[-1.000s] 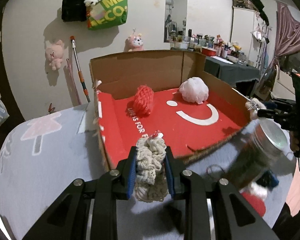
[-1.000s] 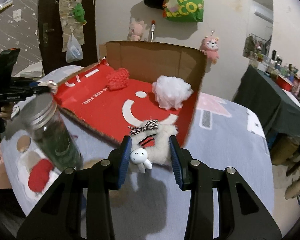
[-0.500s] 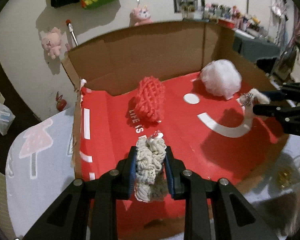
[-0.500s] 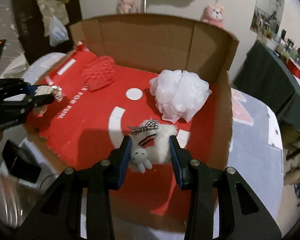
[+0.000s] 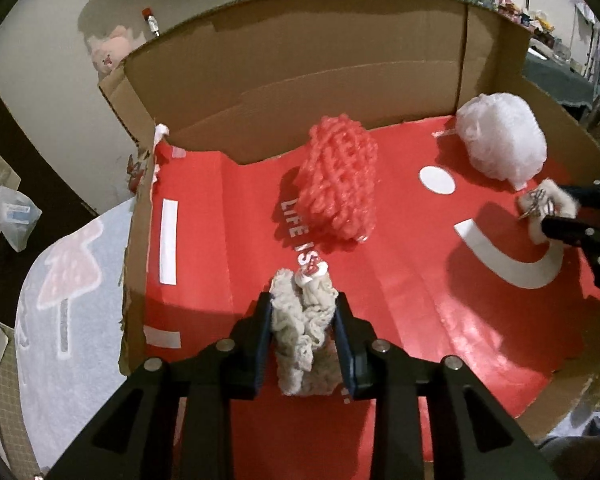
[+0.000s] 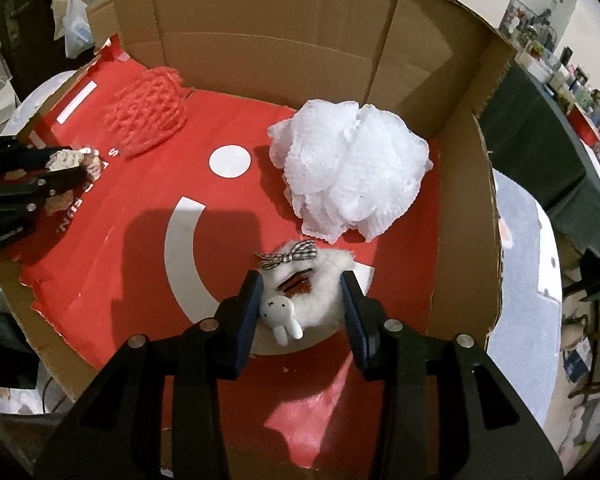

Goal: Organize soft objects
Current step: 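Carry the bunny keychain and rope toy over the cardboard box with both tools, then open both tools to drop the bunny and rope toy into the box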

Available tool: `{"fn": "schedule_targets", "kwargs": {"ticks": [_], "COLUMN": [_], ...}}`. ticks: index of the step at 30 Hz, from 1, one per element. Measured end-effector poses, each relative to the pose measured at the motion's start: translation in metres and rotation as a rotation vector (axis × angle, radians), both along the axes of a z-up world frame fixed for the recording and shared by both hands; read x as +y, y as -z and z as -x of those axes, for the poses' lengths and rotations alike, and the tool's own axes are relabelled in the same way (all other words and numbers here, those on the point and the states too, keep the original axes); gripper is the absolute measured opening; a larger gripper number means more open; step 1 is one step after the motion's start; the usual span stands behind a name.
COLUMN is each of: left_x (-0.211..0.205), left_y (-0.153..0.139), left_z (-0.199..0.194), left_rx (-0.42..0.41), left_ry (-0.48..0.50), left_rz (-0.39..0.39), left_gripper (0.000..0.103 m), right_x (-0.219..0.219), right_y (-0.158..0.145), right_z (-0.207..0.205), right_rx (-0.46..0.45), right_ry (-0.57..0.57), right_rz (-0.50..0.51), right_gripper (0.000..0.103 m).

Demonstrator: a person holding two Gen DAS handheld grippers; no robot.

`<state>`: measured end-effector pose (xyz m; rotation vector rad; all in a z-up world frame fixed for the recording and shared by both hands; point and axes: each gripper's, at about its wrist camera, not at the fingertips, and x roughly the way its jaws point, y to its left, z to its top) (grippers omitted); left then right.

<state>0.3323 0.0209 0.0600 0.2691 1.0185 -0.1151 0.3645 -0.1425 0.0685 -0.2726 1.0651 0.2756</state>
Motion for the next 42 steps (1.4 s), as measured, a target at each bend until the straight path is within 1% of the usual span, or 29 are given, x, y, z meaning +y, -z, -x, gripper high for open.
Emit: {"fn": "schedule_targets", "kwargs": {"ticks": [7,10,16,18,20,21,23,25,27,32,34,36,40,42], "left_x": [0.0,-0.003,-0.004,-0.004,-0.004,-0.003,-0.004,-0.003,-0.002,0.002,0.003,0.003,0.001,-0.001], "left_y": [0.002,0.002,-0.004,-0.008,-0.012,-0.015,-0.02,-0.025,-0.032,-0.058,-0.072,-0.084,-0.104,-0.111], "left_z": [0.0,0.001,0.007,0.01,0.013,0.015,0.02,0.025,0.031,0.053,0.067,0.08,0.112,0.127], "left_rx": [-0.008,-0.011,-0.041,-0.058,-0.076,-0.085,-0.107,-0.13,-0.156,-0.241,-0.283,-0.321,-0.392,-0.426], "left_ry": [0.001,0.005,0.006,0.007,0.011,0.013,0.013,0.011,0.009,-0.004,-0.006,-0.005,0.004,0.009], "left_rz": [-0.008,-0.016,-0.013,-0.002,0.009,0.013,0.024,0.035,0.049,0.088,0.109,0.127,0.156,0.157], "left_gripper": [0.033,0.035,0.051,0.061,0.065,0.068,0.073,0.076,0.082,0.092,0.094,0.099,0.101,0.103], "right_x": [-0.001,0.003,0.008,0.013,0.014,0.015,0.015,0.013,0.012,0.003,0.0,-0.004,-0.015,-0.017], "right_y": [0.001,0.0,0.001,0.001,-0.001,-0.003,-0.007,-0.013,-0.021,-0.044,-0.056,-0.07,-0.094,-0.105], "right_z": [0.001,0.005,0.016,0.019,0.022,0.024,0.027,0.031,0.035,0.052,0.062,0.073,0.094,0.109], "right_rx": [-0.014,-0.02,-0.038,-0.049,-0.059,-0.069,-0.091,-0.108,-0.117,-0.16,-0.188,-0.223,-0.285,-0.318], "right_ry": [-0.012,-0.011,-0.027,-0.036,-0.04,-0.04,-0.031,-0.022,-0.008,0.016,0.021,0.03,0.041,0.043], "right_rz": [0.014,0.029,0.054,0.064,0.068,0.069,0.077,0.069,0.056,0.022,0.009,-0.007,-0.052,-0.067], "right_gripper": [0.04,0.042,0.051,0.054,0.057,0.063,0.072,0.073,0.073,0.073,0.075,0.079,0.081,0.082]}}
